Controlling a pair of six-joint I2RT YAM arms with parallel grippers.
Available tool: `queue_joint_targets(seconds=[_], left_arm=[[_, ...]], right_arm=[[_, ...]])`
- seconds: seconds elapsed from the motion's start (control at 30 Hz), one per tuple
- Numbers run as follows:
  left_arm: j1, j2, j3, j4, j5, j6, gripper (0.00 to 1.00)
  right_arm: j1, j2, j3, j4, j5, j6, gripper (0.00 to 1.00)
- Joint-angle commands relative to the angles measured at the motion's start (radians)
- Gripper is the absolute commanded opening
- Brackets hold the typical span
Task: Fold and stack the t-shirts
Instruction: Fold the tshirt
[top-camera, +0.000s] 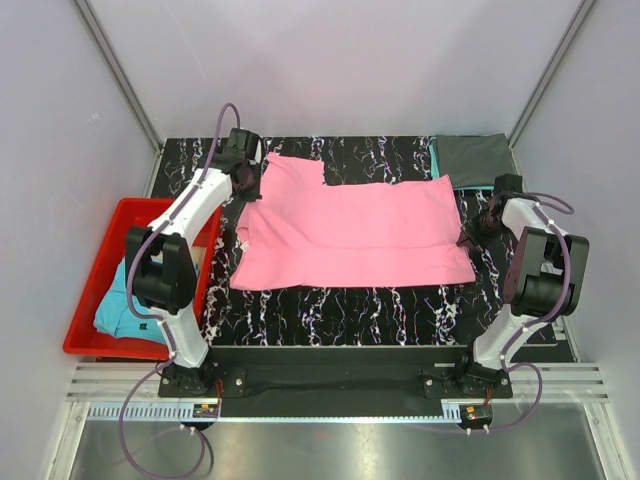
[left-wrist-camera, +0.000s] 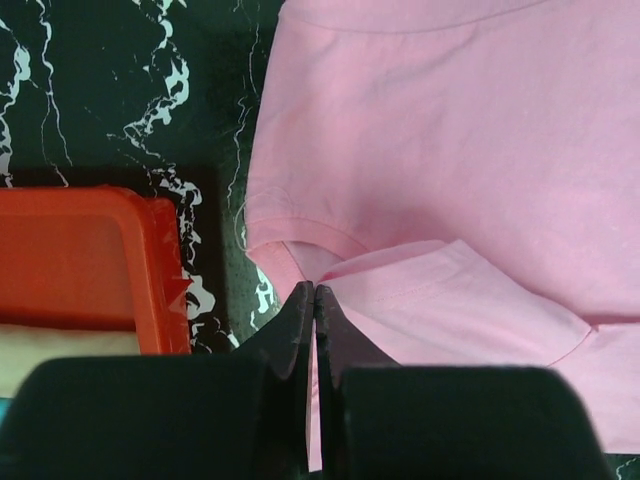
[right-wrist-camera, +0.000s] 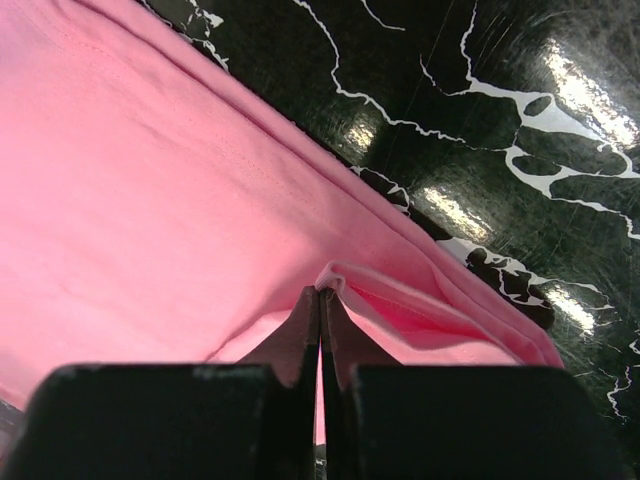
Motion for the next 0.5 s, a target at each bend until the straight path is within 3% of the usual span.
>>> queue_joint_targets(seconds=[0.0,0.23,0.47], left_arm=[[-0.005,0.016,0.047,0.08,0.014,-0.005,0.0],[-0.012,0.007,0.002,0.199,0.13,0.036,0.0],[-0.034,0.034,0.004,0.213,0.131,0.088,0.0]], right_arm=[[-0.003,0.001,0.032,0.009,0.012,-0.006,0.0],[-0.003,0.011,0.021,0.003,0.032,-0.027,0.0],[-0.003,0.015,0.03,0.003,0.021,-0.027,0.0]])
